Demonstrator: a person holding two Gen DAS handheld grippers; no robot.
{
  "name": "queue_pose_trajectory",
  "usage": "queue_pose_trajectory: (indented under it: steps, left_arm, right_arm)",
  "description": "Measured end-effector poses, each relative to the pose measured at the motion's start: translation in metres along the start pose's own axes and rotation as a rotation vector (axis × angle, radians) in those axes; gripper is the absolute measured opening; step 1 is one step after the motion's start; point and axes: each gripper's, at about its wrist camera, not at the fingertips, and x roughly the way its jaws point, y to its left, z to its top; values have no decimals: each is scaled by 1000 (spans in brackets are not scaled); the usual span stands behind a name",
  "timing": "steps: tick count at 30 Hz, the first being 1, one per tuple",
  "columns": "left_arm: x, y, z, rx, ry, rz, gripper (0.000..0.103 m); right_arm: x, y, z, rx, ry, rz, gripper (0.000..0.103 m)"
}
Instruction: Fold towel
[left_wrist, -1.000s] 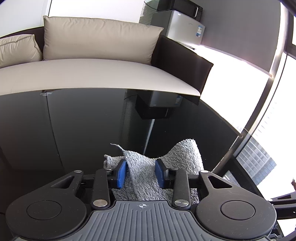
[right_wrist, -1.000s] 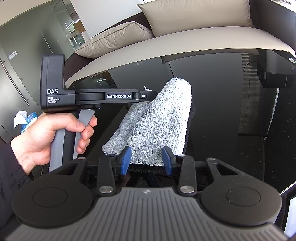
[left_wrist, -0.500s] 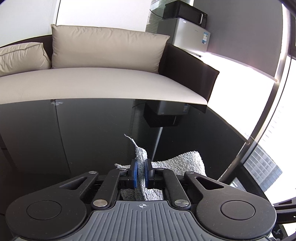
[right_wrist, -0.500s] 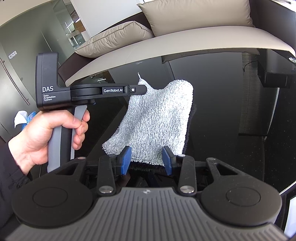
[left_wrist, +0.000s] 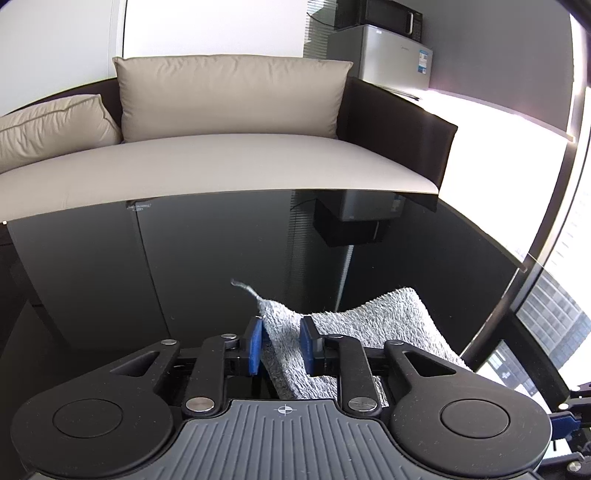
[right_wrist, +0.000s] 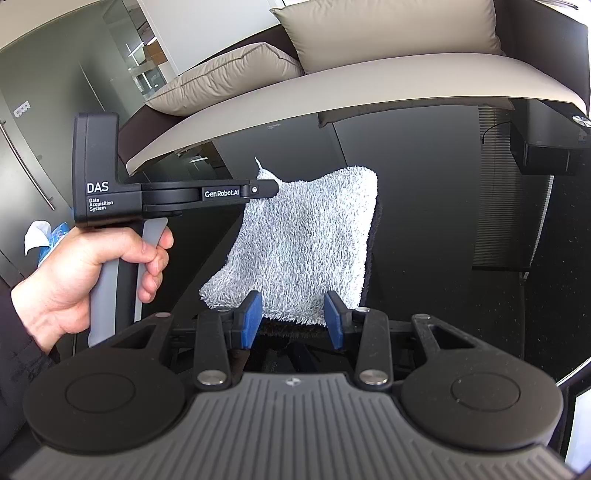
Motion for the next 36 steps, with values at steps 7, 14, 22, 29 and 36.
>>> queue_pose_trajectory:
  steps: [7,14,22,29,36]
  left_arm:
    - [-18,-4,-10,38,28,-9,40]
    - [-32,-19,-21,88,36,-36,47]
    - [-34,-21,-32,116,68,-27,50]
    - [-42,-16,-40,148,87,-7,50]
    - [-52,-13,-46,169,93,10,50]
  right_arm:
    - [4,8,3,-22,-17,-11,40]
    - [3,3,6,-13,-36,-46,45]
    - [4,-6,8,13,-48,-81,46]
    - [5,-6,9,9,-49,-81,47]
    - [5,-9,9,15,-52,-84,47]
